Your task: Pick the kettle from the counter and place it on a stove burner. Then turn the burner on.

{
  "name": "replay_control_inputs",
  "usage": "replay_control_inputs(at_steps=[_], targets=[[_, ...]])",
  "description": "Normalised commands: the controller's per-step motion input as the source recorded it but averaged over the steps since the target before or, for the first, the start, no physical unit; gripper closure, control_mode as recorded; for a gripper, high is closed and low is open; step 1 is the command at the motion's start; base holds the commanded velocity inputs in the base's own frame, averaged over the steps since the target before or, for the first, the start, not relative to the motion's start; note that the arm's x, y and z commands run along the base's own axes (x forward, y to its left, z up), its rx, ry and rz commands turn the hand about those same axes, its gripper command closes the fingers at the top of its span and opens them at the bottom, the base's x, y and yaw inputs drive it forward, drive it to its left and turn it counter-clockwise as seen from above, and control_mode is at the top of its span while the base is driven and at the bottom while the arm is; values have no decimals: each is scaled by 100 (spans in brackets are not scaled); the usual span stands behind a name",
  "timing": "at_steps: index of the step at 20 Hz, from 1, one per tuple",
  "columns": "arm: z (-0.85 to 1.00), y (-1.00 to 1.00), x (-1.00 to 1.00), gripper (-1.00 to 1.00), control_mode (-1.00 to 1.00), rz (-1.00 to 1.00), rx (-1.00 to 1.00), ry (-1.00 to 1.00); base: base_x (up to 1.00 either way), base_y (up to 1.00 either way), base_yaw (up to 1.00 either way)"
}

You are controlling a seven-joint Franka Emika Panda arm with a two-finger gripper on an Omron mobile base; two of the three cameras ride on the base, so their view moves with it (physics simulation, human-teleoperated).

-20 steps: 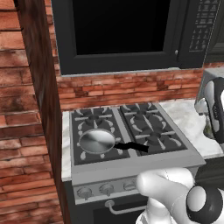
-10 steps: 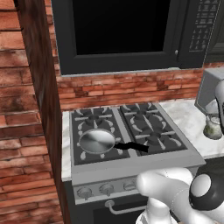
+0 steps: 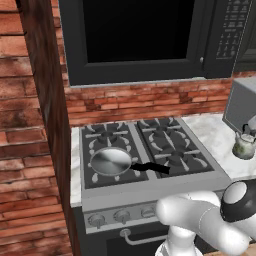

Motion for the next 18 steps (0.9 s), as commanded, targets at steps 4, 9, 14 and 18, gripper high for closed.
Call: replay_control_inputs(at_steps=[4,9,14,18], targets=[[-18,-32,5,-100,-100,0,2,1,0,0,0],[-21,-20,13,-100,-100,0,2,4,0,0,0],[-20,-15,20,-100,-100,0,2,6,0,0,0],[-12,-23,17,-100,-100,0,2,5,0,0,0]])
